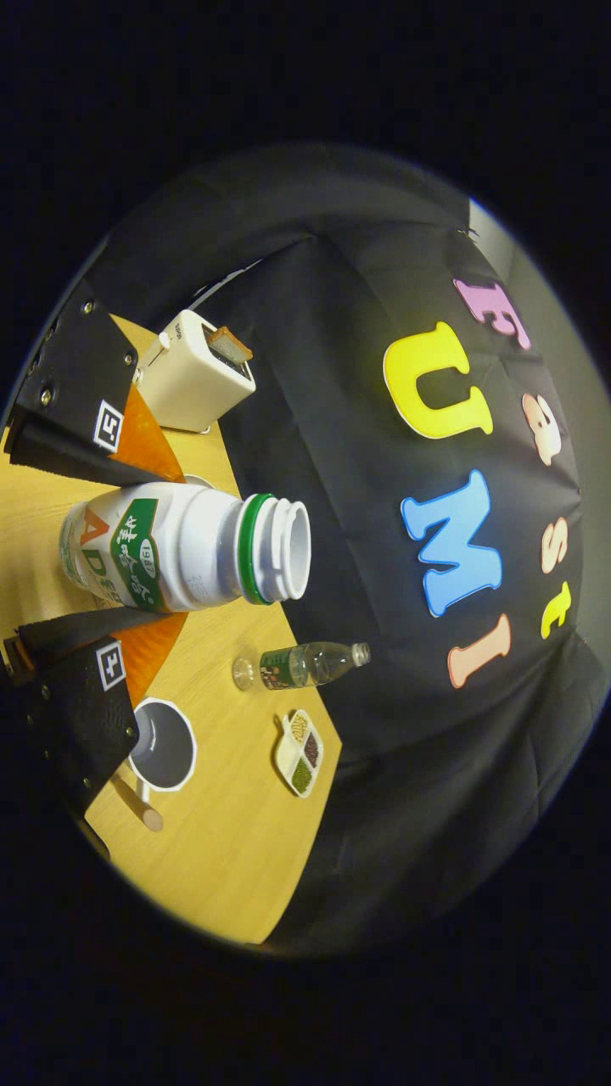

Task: Take the bottle from table, then pour the juice into the cup, finally place the bottle on the coaster

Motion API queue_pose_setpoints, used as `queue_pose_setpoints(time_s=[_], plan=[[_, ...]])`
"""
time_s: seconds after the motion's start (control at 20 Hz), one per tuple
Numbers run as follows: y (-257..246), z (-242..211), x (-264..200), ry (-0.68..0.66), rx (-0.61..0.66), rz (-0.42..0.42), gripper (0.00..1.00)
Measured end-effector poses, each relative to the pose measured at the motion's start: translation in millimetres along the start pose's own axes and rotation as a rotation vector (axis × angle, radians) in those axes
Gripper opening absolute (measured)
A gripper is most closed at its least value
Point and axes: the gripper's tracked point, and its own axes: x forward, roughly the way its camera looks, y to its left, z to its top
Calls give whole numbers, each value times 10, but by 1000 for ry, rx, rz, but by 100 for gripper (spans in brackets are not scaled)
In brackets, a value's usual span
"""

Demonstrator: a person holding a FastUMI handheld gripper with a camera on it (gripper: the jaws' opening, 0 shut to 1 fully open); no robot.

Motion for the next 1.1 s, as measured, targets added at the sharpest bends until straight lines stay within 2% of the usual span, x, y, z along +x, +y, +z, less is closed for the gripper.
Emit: queue_pose_setpoints(time_s=[0.25, 0.4, 0.55, 0.9, 1.1], plan=[[138, 176, -4, -70, -211, -20, 66], [330, 338, 11, -132, -303, -3, 66], [464, 289, 44, -132, -320, 41, 66], [485, 165, 218, -103, -338, 51, 66], [330, 11, 433, -72, -400, 11, 66]])
